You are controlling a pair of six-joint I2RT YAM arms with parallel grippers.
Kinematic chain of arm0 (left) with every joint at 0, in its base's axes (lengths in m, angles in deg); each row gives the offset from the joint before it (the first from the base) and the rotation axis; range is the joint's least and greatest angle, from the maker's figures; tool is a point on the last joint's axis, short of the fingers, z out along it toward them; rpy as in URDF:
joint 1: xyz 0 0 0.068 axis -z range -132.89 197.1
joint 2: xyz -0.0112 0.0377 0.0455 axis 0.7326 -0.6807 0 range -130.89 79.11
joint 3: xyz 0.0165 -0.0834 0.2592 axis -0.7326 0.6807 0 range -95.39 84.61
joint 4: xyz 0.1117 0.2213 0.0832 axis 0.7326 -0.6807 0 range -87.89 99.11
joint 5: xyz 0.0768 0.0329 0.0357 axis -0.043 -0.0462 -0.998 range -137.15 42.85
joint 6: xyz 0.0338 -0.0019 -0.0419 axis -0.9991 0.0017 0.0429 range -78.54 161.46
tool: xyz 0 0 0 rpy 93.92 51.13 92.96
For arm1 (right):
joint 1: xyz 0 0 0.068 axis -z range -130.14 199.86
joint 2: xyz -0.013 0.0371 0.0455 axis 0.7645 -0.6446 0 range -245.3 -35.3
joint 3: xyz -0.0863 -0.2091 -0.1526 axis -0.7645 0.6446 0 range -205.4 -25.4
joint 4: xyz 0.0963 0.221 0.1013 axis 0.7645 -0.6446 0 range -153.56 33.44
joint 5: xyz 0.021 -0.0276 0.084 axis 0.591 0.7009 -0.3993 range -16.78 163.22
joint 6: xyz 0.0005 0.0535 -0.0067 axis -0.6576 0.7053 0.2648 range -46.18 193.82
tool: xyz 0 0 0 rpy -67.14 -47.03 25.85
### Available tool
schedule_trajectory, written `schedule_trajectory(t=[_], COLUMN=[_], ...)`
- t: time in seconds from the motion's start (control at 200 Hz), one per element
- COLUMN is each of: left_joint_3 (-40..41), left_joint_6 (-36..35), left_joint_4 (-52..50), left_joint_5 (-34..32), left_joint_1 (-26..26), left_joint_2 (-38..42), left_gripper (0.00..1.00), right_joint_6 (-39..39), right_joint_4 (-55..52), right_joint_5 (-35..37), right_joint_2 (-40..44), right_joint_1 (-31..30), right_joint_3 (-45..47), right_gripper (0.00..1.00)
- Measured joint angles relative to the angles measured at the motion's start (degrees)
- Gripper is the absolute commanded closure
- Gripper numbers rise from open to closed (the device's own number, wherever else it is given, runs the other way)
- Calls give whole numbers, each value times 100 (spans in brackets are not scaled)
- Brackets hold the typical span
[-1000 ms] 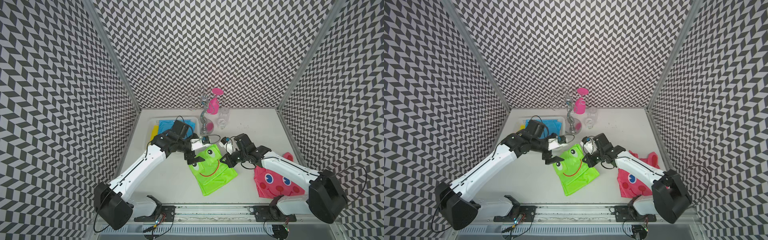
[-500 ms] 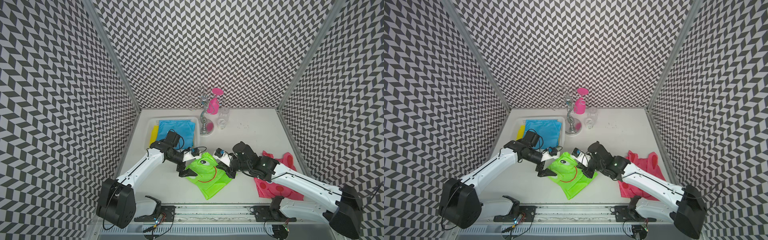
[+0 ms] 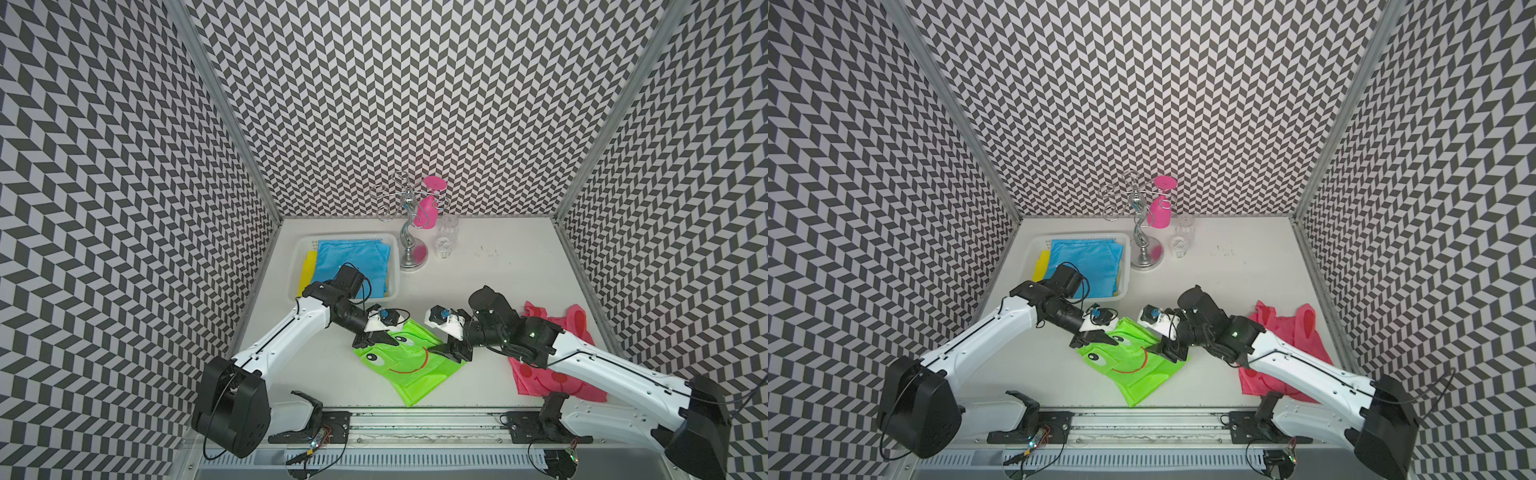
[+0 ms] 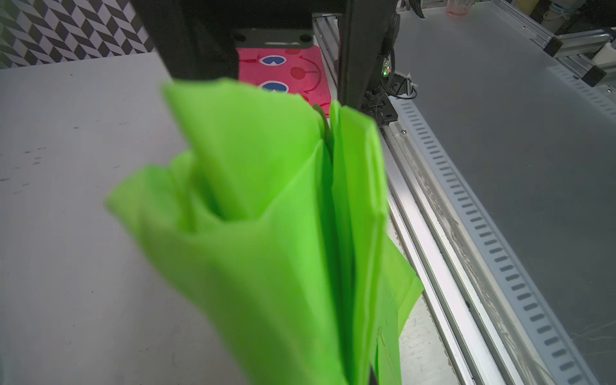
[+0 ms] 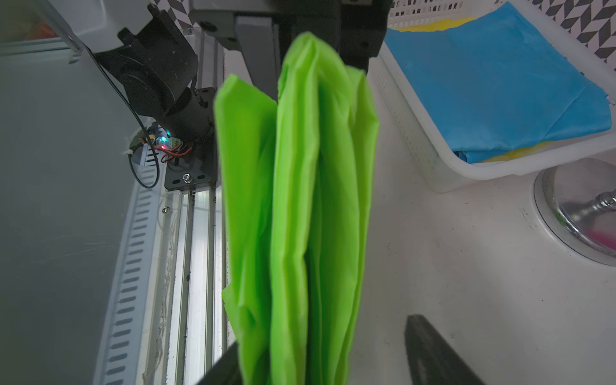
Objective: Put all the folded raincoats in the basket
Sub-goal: Pick up the raincoat from the center of the board.
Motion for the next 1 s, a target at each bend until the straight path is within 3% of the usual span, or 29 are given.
schedule_trajectory(t=[0.045, 0.1, 0.22, 0.27, 0.341, 0.401, 0.461, 0.506, 0.536, 0.606, 0.741, 0.841, 0.861, 0.891, 1.001], left_joint_3=[-90, -212, -514, -610, -726, -778, -826, -879, -929, -1060, -1211, -1311, -1349, -1429, -1919], left_joint_6=[-83, -160, -238, -278, -308, -317, -280, -195, -155, -101, -225, -264, -262, -264, 90], left_joint_4=[-96, -210, -378, -422, -507, -575, -645, -682, -695, -791, -1043, -1193, -1207, -1231, -1241], left_joint_5=[-57, -127, -205, -219, -254, -321, -365, -389, -420, -439, -540, -664, -678, -675, -428], left_joint_1=[0, 0, -2, -2, -2, -26, -76, -122, -168, -334, -1121, -1792, -1937, -2164, -3180], left_joint_2=[20, 44, 55, 55, 55, 55, 55, 59, 59, 63, 199, 321, 332, 348, 369], left_gripper=[100, 100, 100, 98, 91, 82, 68, 50, 47, 46, 44, 26, 19, 2, 0], right_joint_6=[13, 11, -76, -122, -216, -262, -271, -225, -175, -2, 664, 1228, 1353, 1521, 2173], right_joint_4=[-74, -90, -210, -245, -271, -262, -216, -162, -127, 68, 811, 1600, 1805, 2098, 2802], right_joint_5=[-7, -81, -439, -612, -870, -1082, -1290, -1464, -1580, -1814, -1982, -2111, -2155, -2197, -2240], right_joint_2=[-9, -50, -402, -619, -885, -1036, -1106, -1126, -1126, -1126, -1126, -1154, -1196, -1270, -1808], right_joint_1=[0, 0, 0, 0, 0, 2, 9, 33, 50, 101, 216, 269, 275, 275, 278], right_joint_3=[-46, -68, -201, -299, -420, -492, -522, -533, -533, -535, -531, -487, -487, -492, -813], right_gripper=[7, 6, 15, 27, 57, 75, 87, 95, 100, 100, 100, 100, 100, 100, 100])
